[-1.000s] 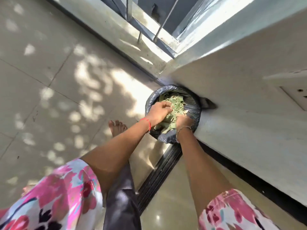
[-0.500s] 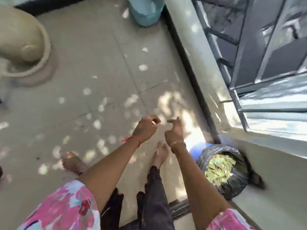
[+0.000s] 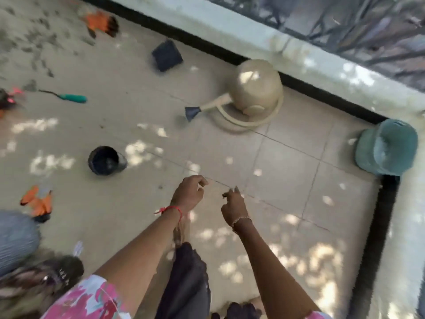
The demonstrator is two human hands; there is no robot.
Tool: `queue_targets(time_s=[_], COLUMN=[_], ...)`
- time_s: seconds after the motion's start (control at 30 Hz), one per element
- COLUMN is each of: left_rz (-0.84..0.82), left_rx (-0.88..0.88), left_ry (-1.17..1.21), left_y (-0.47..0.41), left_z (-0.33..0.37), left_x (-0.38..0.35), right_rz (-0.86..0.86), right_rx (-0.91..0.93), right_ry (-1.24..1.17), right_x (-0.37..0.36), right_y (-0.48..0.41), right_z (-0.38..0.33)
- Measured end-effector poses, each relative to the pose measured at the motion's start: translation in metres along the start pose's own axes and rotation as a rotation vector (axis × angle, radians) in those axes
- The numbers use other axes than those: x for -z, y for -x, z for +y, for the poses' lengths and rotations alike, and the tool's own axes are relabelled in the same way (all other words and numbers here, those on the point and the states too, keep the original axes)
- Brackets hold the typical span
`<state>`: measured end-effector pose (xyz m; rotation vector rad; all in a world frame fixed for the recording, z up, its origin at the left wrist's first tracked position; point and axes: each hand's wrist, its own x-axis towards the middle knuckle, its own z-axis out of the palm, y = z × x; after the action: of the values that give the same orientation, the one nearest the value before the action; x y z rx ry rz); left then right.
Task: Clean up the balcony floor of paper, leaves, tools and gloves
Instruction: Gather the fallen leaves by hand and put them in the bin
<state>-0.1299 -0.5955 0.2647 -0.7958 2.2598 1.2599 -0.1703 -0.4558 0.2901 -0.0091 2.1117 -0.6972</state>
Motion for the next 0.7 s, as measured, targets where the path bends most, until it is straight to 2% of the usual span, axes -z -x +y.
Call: queue_targets(time_s=[0.1,0.33,0.47,0.6,0.7], left_rz=[0.069,0.183,0.242,0.283,0.320], left_rx=[0.079,0.204,0.249,0.297,0.325], left_ry=[0.049,0.159,0.236,0.310,0.373], left_y=[-0.001,0.000,-0.008,-0.030,-0.062], left_z=[-0.044,-0.108,-0.118,-0.123,-0.123], left_x=[0.059,0.155,0.190,0.221,0.245], right_rz=[-0.054,-0.052,-0.061,0.010,-0.049], right_rx=[0.018,0.127,0.197,0.235,0.238], right_ry=[0.102,0.240,0.331,0.409,0.406], right_x=[-0.039,-0.088,-0.094,-0.093,-0.086], right_y=[-0.018,-0.047,-0.071,-0.106,-0.134], right_z=[-0.060,-0.174,-0.228,-0.277,-0.319])
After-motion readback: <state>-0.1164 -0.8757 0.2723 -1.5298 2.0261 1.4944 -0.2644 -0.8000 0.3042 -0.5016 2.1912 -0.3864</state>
